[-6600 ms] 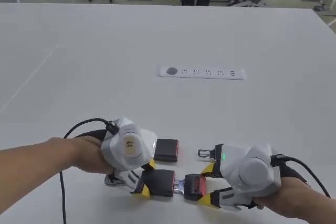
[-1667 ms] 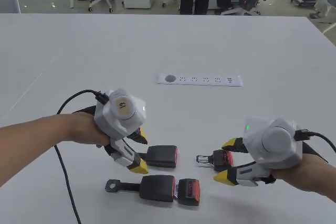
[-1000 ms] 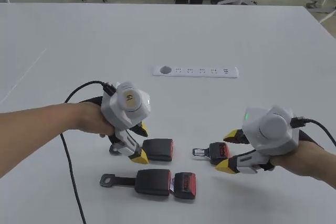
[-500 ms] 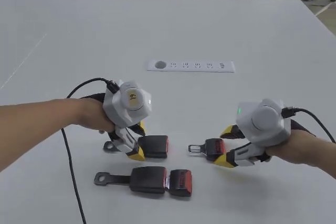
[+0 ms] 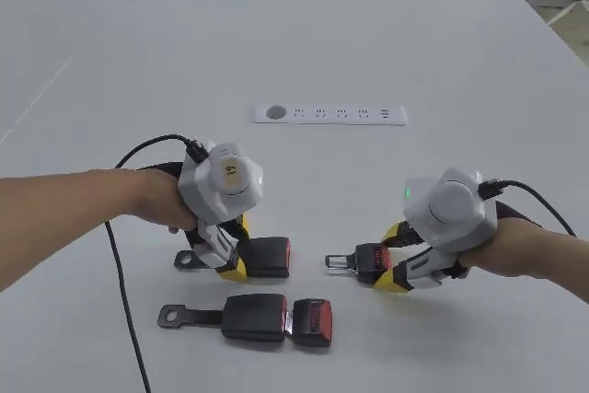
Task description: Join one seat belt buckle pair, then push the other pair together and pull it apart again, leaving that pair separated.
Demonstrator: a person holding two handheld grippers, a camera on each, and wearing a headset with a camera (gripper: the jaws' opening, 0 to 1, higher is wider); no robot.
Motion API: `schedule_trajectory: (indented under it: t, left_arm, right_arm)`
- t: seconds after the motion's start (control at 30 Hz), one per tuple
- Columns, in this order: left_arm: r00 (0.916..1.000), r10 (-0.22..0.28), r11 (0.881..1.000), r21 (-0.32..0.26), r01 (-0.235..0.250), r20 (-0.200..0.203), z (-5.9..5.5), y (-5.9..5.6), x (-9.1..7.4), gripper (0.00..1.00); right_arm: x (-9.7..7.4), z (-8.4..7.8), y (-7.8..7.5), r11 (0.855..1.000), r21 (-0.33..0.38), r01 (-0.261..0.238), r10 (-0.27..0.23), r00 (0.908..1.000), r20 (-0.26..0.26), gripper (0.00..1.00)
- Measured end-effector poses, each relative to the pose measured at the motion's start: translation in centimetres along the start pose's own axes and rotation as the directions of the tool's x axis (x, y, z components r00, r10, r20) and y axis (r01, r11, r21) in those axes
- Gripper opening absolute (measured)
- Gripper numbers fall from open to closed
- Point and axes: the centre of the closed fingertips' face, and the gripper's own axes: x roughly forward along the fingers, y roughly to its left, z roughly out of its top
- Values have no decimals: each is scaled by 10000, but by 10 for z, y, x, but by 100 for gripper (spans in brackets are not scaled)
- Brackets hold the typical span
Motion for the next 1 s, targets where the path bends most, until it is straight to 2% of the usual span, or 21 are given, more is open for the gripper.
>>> schedule_trajectory:
  t: [0.1, 0.27, 0.57, 0.73, 1.0]
  left_arm:
    - [10000, -68, 9995, 314, 67, 45, 1, -1, 0, 33]
    - [10000, -38, 9987, 517, 34, 66, -1, 2, 1, 33]
    - [10000, -69, 9988, 491, 68, 20, -2, 2, 1, 32]
    - [9998, -93, 9984, 565, 101, -153, 1, -2, 0, 32]
    - [9996, -45, 9973, 727, 65, -280, -1, 1, 2, 32]
  right_arm:
    - [0, -1, 0, 10000, -39, -35, 35, 10000, -15, 33]
    - [0, -1, 0, 9999, -96, -65, 65, 10000, 5, 33]
    - [0, -3, -2, 9999, -115, -82, 81, 10000, -45, 32]
    - [1, -3, 0, 9997, -197, -121, 119, 9999, -80, 32]
    - [1, 0, 0, 9995, -312, -74, 70, 9999, -138, 31]
